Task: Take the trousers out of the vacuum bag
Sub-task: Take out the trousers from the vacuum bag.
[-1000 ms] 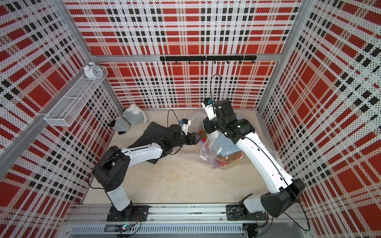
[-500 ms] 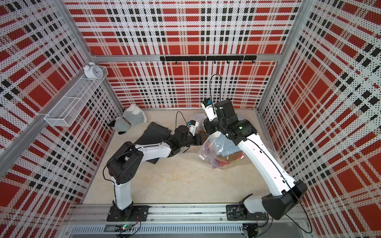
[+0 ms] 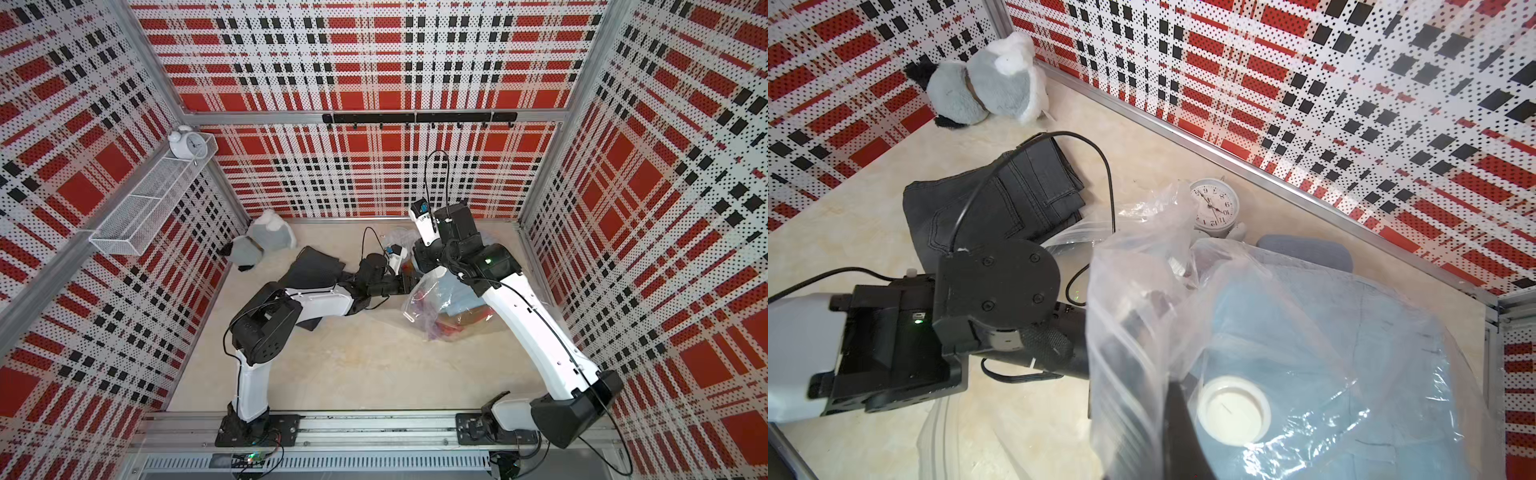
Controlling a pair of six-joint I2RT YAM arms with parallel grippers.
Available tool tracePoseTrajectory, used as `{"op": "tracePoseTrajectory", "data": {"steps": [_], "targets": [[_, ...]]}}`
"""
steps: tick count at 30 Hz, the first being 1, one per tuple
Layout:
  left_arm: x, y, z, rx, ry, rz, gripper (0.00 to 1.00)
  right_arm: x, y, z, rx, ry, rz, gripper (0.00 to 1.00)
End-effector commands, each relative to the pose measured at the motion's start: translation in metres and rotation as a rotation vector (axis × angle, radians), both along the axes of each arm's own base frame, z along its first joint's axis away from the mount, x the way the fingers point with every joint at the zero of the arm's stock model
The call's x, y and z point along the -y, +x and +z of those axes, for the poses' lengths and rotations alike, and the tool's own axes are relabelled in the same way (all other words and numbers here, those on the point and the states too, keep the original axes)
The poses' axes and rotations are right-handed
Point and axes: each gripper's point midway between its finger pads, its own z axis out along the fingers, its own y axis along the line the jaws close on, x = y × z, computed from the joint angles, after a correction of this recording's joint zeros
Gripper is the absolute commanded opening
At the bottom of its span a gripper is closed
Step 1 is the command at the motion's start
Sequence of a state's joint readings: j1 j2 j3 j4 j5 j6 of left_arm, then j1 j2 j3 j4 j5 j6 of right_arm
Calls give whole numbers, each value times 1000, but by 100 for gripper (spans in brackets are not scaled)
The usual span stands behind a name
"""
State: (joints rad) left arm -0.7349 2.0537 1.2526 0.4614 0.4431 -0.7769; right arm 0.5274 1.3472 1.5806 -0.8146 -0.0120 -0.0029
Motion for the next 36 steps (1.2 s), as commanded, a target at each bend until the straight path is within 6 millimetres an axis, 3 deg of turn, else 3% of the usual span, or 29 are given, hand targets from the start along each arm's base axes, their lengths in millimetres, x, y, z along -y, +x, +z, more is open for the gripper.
{"op": "tracePoseTrajectory", "data": {"steps": [1, 5, 9, 22, 28, 36], "targets": [[13, -2, 11, 13, -58, -36, 66, 0, -6, 24, 79, 40, 9, 0], [16, -1, 12, 9, -72, -41, 60, 0, -5, 22, 77, 38, 5, 0], [17, -1, 13, 2, -85, -41, 43, 2, -4, 20, 81, 32, -6, 0], [0, 3, 41, 35, -120, 8, 6, 11, -1, 10, 91, 11, -46, 0], [-10, 5, 60, 59, -141, 26, 0, 19, 3, 6, 94, 15, -73, 0], [-13, 5, 111, 115, -207, 49, 0, 28, 9, -2, 82, 29, -98, 0]]}}
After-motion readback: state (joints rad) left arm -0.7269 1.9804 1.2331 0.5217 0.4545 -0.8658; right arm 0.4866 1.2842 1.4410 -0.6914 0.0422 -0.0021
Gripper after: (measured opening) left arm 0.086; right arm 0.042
